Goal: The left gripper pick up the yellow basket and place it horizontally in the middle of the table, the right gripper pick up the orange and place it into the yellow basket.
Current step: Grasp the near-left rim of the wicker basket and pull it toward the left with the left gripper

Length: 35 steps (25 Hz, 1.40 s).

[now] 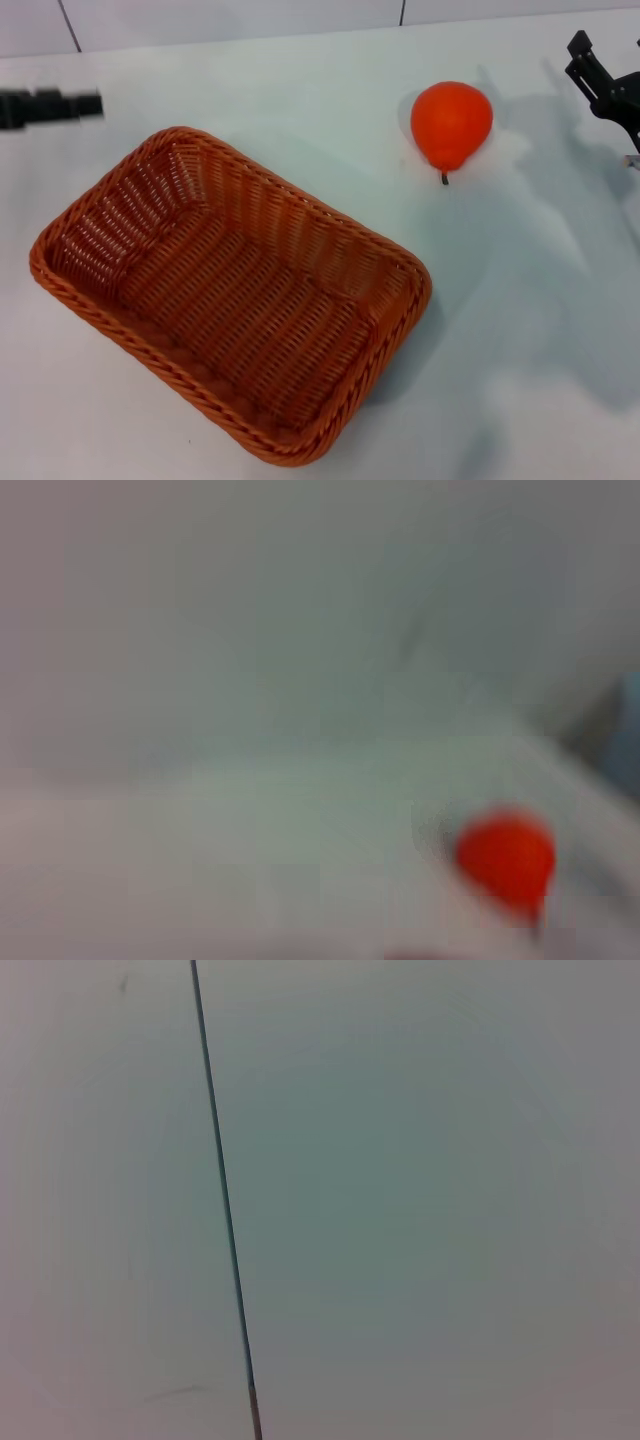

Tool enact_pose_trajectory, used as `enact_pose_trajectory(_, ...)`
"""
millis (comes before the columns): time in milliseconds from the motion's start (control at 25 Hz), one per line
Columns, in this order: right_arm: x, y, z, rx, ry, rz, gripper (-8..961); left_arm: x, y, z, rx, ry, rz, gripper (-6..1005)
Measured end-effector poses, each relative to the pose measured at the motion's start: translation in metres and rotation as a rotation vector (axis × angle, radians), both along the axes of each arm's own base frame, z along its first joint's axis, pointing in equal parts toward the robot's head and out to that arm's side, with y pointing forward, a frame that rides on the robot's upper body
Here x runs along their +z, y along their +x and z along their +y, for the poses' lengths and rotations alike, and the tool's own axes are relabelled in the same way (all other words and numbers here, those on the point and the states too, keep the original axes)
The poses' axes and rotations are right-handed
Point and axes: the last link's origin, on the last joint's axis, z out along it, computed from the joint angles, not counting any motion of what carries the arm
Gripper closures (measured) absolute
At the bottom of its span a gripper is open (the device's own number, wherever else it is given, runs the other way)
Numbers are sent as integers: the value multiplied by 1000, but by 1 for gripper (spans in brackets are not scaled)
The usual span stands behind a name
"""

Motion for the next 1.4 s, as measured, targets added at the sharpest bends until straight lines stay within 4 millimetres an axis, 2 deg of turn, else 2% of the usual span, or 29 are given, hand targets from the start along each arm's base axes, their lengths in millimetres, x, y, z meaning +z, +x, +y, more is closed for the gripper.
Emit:
enact_pose_trajectory(240,-1,1,-2,0,-7,-4,8,-17,5,-3,-33,-167,207,147)
enact_pose_trajectory(680,-2,2,-5,3,-13,-7,7,-38,6,-7,-50,-185,332,165)
enact_pose_trajectory(1400,-3,2,-4,2,-16,-7,8,-55,2,-11,-41,-192,356,193)
